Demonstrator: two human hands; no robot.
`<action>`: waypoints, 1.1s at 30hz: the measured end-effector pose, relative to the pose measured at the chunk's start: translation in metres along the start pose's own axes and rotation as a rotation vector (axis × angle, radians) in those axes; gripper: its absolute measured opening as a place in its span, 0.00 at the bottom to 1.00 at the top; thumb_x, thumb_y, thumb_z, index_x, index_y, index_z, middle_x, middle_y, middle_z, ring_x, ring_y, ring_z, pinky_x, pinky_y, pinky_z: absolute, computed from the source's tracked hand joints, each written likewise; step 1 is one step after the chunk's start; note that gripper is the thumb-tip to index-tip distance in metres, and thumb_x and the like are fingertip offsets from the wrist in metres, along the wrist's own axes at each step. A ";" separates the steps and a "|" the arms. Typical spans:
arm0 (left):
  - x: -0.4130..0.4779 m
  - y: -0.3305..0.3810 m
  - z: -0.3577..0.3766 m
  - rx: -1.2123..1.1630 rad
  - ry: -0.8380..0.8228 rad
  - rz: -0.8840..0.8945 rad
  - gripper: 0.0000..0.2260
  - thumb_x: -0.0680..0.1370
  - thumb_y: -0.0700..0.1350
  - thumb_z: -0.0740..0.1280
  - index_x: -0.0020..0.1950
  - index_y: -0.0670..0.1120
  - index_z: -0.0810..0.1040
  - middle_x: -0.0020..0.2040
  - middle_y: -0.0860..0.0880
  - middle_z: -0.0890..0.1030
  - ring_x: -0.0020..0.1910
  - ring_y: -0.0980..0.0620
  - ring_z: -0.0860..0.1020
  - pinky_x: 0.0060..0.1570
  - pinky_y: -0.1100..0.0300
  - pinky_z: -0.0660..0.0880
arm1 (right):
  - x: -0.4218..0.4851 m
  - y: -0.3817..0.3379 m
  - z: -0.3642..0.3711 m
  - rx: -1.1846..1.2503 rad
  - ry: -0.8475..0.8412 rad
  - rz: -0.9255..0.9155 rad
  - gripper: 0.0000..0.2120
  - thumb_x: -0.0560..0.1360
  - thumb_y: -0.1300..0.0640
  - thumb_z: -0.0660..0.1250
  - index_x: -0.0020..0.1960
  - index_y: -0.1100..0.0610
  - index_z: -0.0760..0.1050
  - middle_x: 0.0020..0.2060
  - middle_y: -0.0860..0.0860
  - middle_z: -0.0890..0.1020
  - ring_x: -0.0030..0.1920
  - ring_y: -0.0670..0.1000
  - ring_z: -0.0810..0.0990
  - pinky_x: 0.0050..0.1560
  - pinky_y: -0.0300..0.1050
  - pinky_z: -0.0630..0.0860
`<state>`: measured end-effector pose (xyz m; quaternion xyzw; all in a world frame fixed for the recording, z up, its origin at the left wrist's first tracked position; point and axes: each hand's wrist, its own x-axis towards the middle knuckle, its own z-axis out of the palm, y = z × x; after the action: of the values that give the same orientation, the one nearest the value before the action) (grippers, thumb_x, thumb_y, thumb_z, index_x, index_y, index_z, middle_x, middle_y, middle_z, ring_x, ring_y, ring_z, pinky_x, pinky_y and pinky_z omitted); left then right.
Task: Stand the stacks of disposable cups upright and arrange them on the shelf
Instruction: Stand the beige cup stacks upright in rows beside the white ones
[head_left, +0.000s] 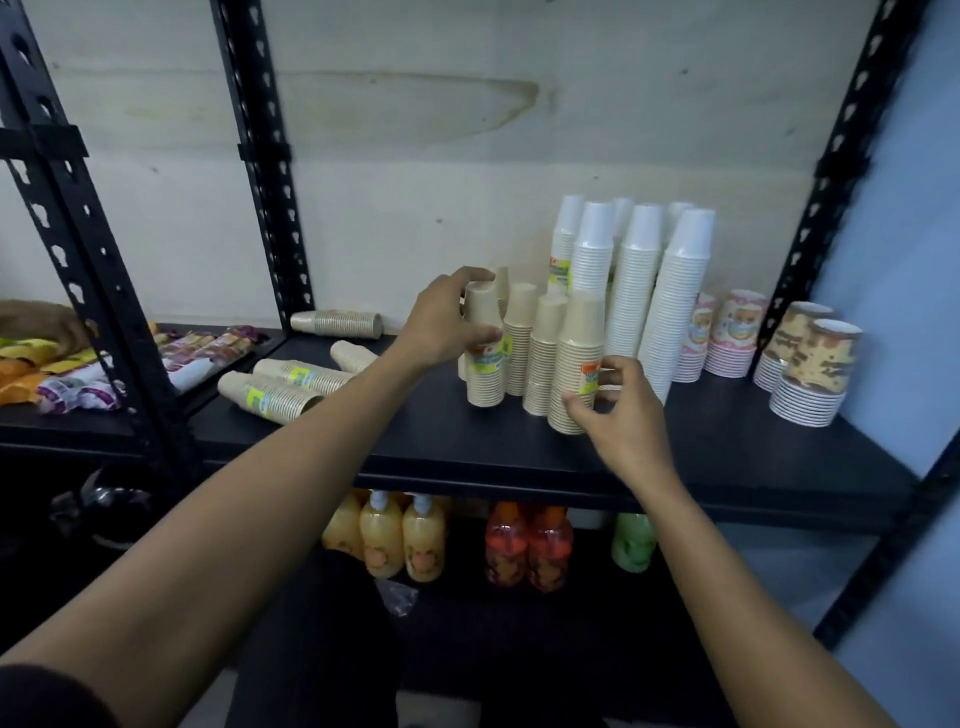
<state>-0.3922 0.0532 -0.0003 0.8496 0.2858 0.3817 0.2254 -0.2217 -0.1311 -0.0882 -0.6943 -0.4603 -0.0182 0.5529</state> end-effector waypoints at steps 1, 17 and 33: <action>0.001 -0.001 0.001 0.003 -0.006 0.004 0.32 0.68 0.45 0.81 0.69 0.54 0.74 0.60 0.46 0.77 0.53 0.50 0.80 0.53 0.56 0.80 | 0.000 0.002 0.001 0.001 0.003 0.007 0.27 0.72 0.52 0.78 0.66 0.53 0.71 0.59 0.48 0.80 0.53 0.46 0.81 0.44 0.24 0.70; 0.007 -0.023 0.015 0.036 -0.055 0.054 0.36 0.71 0.46 0.79 0.76 0.53 0.70 0.65 0.47 0.77 0.58 0.50 0.79 0.58 0.53 0.80 | -0.013 0.019 0.019 -0.015 -0.077 -0.060 0.33 0.74 0.51 0.76 0.74 0.55 0.67 0.63 0.51 0.72 0.60 0.46 0.78 0.57 0.43 0.82; -0.002 -0.023 -0.034 0.058 -0.038 -0.053 0.38 0.70 0.50 0.80 0.77 0.52 0.68 0.61 0.47 0.79 0.59 0.51 0.78 0.62 0.52 0.77 | 0.006 -0.048 -0.013 0.029 0.159 -0.161 0.32 0.73 0.52 0.77 0.73 0.54 0.69 0.63 0.51 0.72 0.63 0.46 0.74 0.66 0.55 0.76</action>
<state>-0.4266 0.0743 0.0060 0.8550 0.3149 0.3509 0.2161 -0.2440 -0.1394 -0.0439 -0.6432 -0.4698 -0.1108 0.5944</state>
